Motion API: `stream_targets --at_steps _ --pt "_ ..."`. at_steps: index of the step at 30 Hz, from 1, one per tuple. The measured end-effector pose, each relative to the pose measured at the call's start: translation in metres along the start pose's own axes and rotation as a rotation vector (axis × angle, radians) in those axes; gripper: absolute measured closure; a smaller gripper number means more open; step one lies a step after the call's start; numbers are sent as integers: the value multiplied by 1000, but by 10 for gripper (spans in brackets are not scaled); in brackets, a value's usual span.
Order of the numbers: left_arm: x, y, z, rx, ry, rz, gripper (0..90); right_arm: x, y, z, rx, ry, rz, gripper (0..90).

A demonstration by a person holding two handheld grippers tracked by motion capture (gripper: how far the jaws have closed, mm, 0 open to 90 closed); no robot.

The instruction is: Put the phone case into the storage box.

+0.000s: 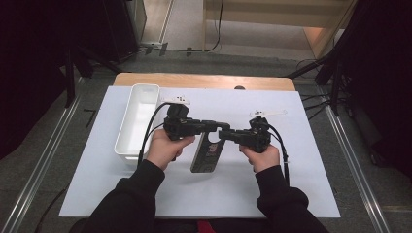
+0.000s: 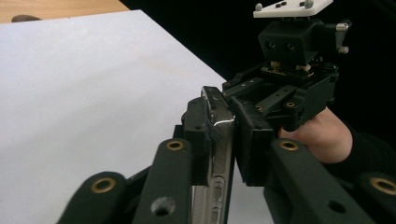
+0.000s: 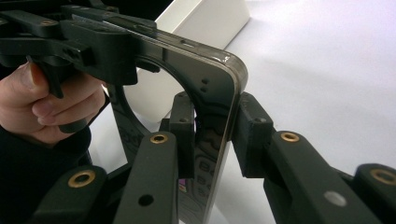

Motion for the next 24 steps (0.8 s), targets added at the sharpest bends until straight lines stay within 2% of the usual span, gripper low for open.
stream_targets --at_steps 3,5,8,15,19,24 --pt "0 0 0 0 -4 -7 723 0 0 0 0 7 0 710" --pt "-1 0 0 -8 -30 -37 701 0 1 -1 3 5 2 710" --pt "0 0 -1 -7 -39 -44 621 1 1 -1 1 4 12 710" --pt "5 2 -5 -7 -102 -83 429 4 4 -2 3 13 37 710" --pt "7 2 -5 -6 -111 -97 357 5 6 -3 11 13 44 709" --pt "5 5 -5 -8 -115 -129 310 7 8 -5 23 10 56 709"
Point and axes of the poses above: each handheld gripper's, and its own axes: y roughly backward along the jaws, z roughly out of its underside, x roughly to its right, the point moved 9 cm from there along -y, roughly forward along the jaws, and after that the axes turned 2 degrees about -y, right-handed, at the moved point
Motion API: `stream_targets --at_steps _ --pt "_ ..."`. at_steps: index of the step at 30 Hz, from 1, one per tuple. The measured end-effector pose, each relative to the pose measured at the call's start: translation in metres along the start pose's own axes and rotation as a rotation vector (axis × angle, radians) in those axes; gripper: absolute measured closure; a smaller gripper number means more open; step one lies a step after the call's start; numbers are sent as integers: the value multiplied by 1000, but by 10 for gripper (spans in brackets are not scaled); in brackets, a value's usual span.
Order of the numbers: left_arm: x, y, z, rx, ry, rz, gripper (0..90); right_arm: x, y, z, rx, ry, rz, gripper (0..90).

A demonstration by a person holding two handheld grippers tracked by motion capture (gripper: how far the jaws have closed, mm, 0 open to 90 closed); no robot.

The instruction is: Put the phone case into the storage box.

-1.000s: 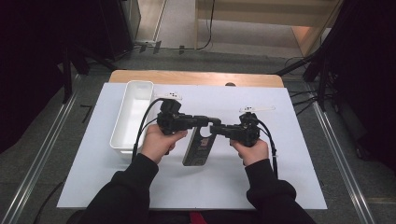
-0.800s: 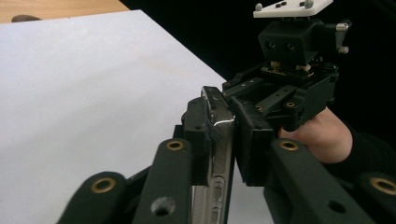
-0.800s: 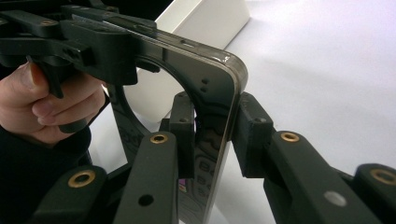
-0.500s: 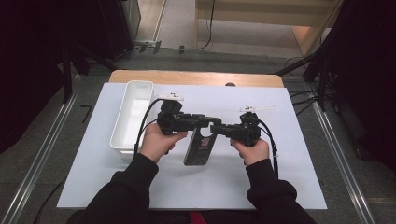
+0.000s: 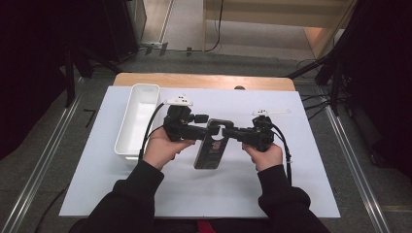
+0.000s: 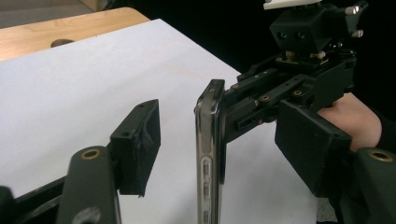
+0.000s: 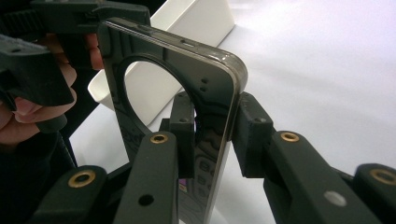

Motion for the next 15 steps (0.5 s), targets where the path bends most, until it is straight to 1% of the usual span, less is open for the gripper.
stream_targets --at_steps 2,3,5,8,10,11,14,15 --pt "-1 1 1 2 1 -6 310 1 1 -1 -6 -20 3 709" --pt "-2 2 1 1 -2 -16 310 1 1 -1 -5 -21 3 709" --pt "-5 3 2 2 -5 -34 309 2 2 -2 -1 -16 15 709" --pt "-7 5 4 6 -2 -55 308 1 3 -3 7 -22 19 709" --pt "-7 5 5 5 -7 -57 263 1 3 -4 10 -19 28 708" --pt "-7 7 5 11 -8 -77 263 0 2 -4 10 -16 34 708" --pt "-5 9 6 12 -15 -85 263 -1 0 -4 7 -9 45 708" --pt "-5 9 6 15 -11 -91 263 -1 -1 -4 5 -7 49 709"
Point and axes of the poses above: each handheld gripper's, and its own axes: y roughly backward along the jaws, z roughly out of its underside, x roughly to its right, the point moved 9 cm from there along -y, roughly forward along the jaws, and after that the axes turned 2 degrees about -y, right-handed, at the moved point
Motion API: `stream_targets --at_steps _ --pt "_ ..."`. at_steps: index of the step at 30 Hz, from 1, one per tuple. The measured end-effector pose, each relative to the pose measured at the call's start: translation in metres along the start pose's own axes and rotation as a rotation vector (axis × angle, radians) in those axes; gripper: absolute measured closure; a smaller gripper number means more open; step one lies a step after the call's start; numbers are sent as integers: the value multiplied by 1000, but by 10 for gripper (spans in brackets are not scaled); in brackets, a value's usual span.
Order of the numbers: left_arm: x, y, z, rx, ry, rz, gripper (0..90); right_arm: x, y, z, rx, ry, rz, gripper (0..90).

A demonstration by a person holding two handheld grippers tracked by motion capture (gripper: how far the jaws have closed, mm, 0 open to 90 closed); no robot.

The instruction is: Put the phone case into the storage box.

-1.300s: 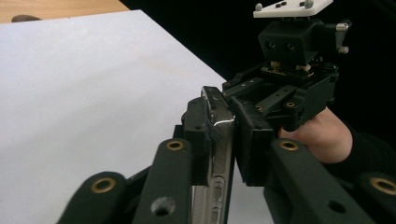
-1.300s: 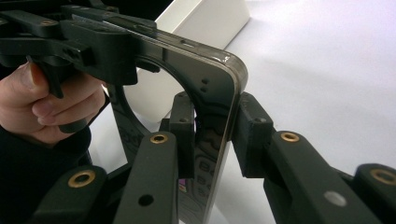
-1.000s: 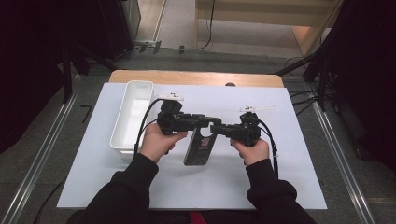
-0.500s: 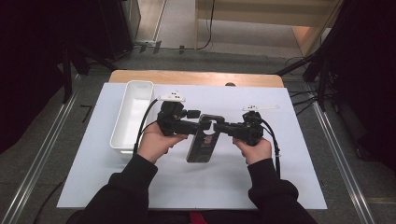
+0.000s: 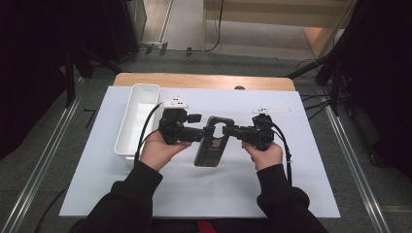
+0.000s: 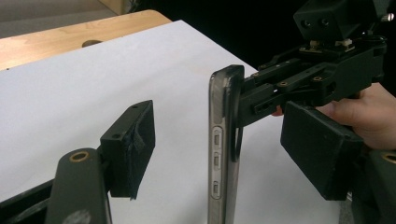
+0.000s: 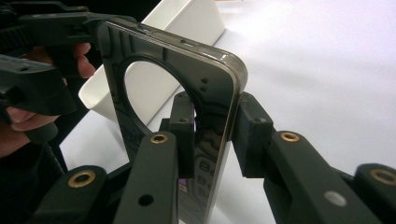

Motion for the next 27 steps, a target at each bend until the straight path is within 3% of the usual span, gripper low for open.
stream_targets --at_steps 13,27 --pt "-10 5 10 -4 9 -63 269 -3 -6 -6 -4 21 30 711" --pt "-14 8 10 4 15 -110 271 -4 -10 -11 -2 33 71 713"
Point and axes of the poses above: each handheld gripper's, and its own axes: y roughly backward along the jaws, z roughly out of its underside, x roughly to its right, the point moved 9 cm from there along -y, roughly forward along the jaws, and after that the axes turned 2 degrees about -y, right-handed, at the moved point
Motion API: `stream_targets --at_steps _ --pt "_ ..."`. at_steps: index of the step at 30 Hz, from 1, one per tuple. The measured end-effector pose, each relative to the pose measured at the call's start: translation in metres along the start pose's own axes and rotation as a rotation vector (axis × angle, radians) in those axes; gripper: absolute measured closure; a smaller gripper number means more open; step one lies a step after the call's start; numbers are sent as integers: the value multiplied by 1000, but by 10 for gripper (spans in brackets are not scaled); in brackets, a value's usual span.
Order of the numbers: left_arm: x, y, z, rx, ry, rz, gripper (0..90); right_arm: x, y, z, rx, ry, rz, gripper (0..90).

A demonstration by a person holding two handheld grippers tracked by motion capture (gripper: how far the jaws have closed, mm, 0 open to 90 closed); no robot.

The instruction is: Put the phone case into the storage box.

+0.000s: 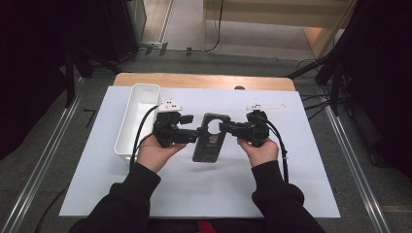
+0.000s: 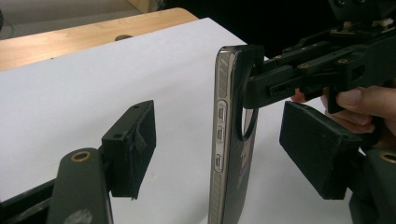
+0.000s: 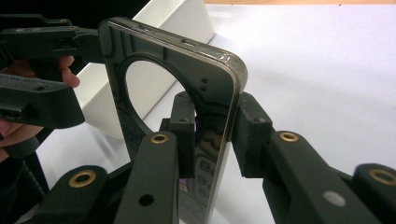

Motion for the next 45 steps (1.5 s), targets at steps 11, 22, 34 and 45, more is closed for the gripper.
stream_targets --at_steps 11,22,34,45 --pt "-8 2 1 1 12 -80 302 -5 -13 -7 -1 -19 40 712" --pt "-24 2 2 -4 28 -158 302 -4 -24 -14 9 -37 91 711" --pt "-37 -4 5 -28 37 -225 302 -9 -37 -16 15 -74 110 709" --pt "-42 -6 5 -37 30 -285 332 -16 -43 -17 19 -75 128 708"
Point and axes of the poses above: each handheld gripper's, and its own axes: y roughly backward along the jaws, z roughly out of its underside, x roughly to its right, the point moved 9 cm from there along -y, roughly forward along the jaws, and after that the axes turned 2 degrees about -y, right-handed, at the moved point
